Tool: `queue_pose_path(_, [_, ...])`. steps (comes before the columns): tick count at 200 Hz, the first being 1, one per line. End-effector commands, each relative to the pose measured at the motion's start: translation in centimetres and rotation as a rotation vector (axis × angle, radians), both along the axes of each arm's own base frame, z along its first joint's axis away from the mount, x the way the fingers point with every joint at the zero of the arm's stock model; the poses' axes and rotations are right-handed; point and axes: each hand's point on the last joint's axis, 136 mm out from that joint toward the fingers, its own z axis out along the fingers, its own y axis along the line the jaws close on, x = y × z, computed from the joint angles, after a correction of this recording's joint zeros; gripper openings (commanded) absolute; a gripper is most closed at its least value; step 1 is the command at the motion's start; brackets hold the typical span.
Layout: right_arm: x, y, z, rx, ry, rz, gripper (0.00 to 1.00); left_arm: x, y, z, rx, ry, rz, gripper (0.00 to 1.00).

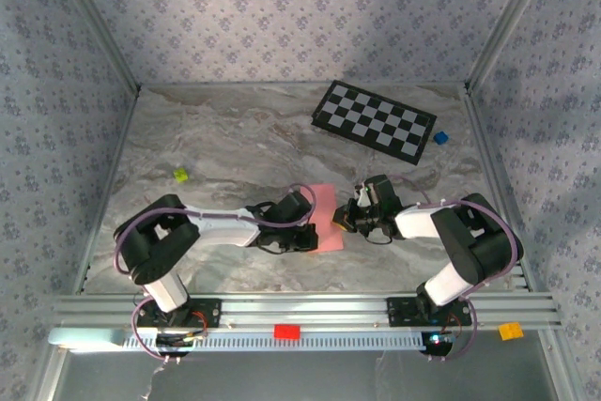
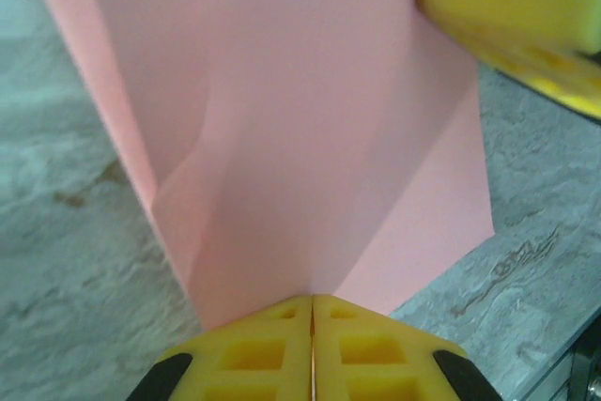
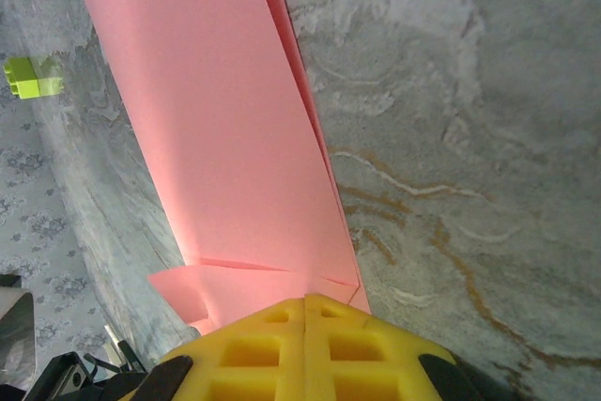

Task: Fold a paper plane with a square sheet of paper (pick it up from the middle)
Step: Fold the triangle a second time at the center of the table.

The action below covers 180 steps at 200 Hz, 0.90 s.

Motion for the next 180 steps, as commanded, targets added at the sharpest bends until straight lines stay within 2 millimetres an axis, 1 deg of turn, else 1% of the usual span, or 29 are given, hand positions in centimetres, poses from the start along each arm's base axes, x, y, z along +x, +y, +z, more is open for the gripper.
queue_pose_path(1, [-1.9,-2.3,-3.6,-0.156,0.110,-0.037,0.01,-0.2,-0.2,2.3,-0.015,-0.035,-0.039,0.09])
queue_pose_path(11, [-1.8,-2.3,-3.5,-0.158,0.103,-0.038,0.01,0.5,-0.3,3.0,-0.014,-0.061,-0.036,0.10])
queue_pose_path(26, [-1.7,-2.3,-3.3,-0.155,0.097,-0.039,0.01,1.6,-0.1,3.2,0.002,-0.076,-0.018,0.10])
queue_pose_path(46, [-1.5,-2.0,-3.0,-0.141,0.089,-0.031,0.02,2.8,0.1,2.6,0.005,-0.066,0.006,0.09])
queue_pose_path(64, [-1.4,-1.8,-2.6,-0.130,0.073,-0.024,0.02,3.3,0.0,1.9,0.006,-0.058,0.011,0.08])
queue_pose_path(87, [-0.9,-1.2,-1.6,-0.105,0.042,-0.002,0.04,3.2,0.6,0.2,0.059,-0.034,0.021,0.06])
queue_pose_path(113, [0.1,-0.4,0.4,-0.086,-0.005,0.041,0.07,2.3,1.6,-1.7,0.098,0.004,0.039,0.02])
queue_pose_path(123, [0.5,-0.1,1.4,-0.069,-0.028,0.053,0.08,2.0,2.1,-2.2,0.119,0.012,0.032,0.01])
queue_pose_path(141, [0.4,0.8,2.6,-0.037,-0.063,0.078,0.10,1.6,2.7,-2.8,0.144,0.023,0.026,0.00])
queue_pose_path(166, [-0.4,2.3,2.7,-0.016,-0.082,0.136,0.12,1.5,3.1,-2.9,0.159,0.023,0.022,0.00])
queue_pose_path(174, [-0.6,2.6,2.3,-0.022,-0.074,0.151,0.12,1.5,3.1,-2.9,0.161,0.022,0.025,0.00])
queue_pose_path(180, [-0.7,2.4,1.6,-0.046,-0.053,0.146,0.11,1.6,3.1,-2.9,0.163,0.019,0.026,0.00])
